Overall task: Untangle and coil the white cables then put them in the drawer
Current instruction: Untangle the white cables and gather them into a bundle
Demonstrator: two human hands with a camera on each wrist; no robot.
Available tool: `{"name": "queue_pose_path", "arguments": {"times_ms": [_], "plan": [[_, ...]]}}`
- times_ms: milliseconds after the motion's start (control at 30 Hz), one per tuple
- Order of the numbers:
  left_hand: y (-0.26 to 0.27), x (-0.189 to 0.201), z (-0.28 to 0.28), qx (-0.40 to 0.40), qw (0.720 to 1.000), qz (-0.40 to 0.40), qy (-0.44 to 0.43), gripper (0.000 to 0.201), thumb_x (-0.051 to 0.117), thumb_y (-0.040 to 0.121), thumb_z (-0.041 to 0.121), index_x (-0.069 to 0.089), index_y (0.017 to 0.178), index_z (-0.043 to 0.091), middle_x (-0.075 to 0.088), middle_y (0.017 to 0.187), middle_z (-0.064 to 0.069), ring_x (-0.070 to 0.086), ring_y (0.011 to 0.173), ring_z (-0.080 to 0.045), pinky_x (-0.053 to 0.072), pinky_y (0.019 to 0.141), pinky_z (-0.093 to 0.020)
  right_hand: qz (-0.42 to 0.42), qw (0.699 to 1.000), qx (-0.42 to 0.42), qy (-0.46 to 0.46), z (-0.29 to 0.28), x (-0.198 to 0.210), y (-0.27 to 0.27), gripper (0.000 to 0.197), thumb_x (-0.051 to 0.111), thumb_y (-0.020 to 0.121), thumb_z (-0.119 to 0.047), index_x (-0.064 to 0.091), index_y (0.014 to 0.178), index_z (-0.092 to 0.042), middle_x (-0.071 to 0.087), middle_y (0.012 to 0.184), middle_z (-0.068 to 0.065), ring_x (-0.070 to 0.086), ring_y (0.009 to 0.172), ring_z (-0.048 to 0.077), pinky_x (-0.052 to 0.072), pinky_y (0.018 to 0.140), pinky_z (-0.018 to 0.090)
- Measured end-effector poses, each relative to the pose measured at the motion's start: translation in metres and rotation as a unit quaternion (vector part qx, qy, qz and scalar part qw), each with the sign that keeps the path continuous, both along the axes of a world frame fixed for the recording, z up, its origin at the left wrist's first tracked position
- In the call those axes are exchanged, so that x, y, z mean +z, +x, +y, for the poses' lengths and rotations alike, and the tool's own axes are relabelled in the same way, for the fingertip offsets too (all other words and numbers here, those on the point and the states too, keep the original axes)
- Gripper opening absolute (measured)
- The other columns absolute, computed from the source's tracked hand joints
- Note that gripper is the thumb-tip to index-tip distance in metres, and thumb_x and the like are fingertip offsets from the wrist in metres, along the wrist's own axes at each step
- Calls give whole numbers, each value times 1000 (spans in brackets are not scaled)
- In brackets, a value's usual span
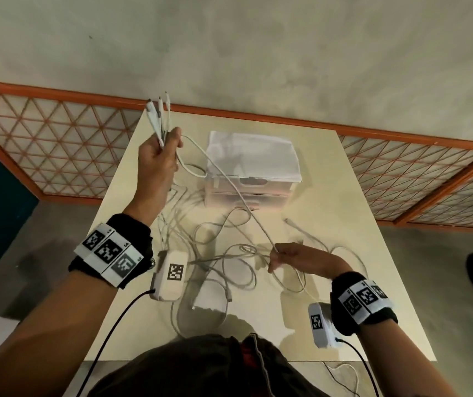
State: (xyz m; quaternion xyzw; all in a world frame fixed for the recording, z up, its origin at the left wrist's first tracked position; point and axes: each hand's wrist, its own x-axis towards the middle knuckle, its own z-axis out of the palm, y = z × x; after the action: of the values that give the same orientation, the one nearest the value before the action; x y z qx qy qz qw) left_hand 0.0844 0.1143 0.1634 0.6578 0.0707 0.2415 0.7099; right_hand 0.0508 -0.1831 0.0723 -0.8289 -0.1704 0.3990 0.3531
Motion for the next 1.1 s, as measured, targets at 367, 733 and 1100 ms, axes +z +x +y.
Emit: {"name": "queue_pose_path", "arguments": {"times_ms": [367, 733, 1100], "plan": [[-8, -44, 8, -17, 932, 197, 303, 25, 72, 82, 31, 65, 79, 7, 63, 74, -5, 59, 72, -22, 44, 65, -30, -203, 966, -128, 93, 26, 76, 25, 25, 43, 99, -24, 62, 100, -10, 57, 52, -3, 50, 49, 9, 42, 53, 15], [-17, -10, -30, -210, 967, 122, 72, 29, 43, 98, 40, 41, 75, 22, 40, 52, 13, 27, 41, -3, 24, 44, -22, -210, 977, 33, -17, 59, 102, 21, 24, 50, 96, -30, 72, 102, -26, 47, 47, -5, 45, 45, 2, 35, 54, 15], [-19, -17, -45, -204, 949, 134, 200, 39, 41, 100, 31, 46, 64, 20, 37, 55, 4, 32, 36, -1, 27, 39, -15, -214, 965, -67, 133, 38, 92, 30, 15, 60, 92, -18, 64, 90, -4, 49, 55, -14, 39, 51, 2, 34, 53, 12]]}}
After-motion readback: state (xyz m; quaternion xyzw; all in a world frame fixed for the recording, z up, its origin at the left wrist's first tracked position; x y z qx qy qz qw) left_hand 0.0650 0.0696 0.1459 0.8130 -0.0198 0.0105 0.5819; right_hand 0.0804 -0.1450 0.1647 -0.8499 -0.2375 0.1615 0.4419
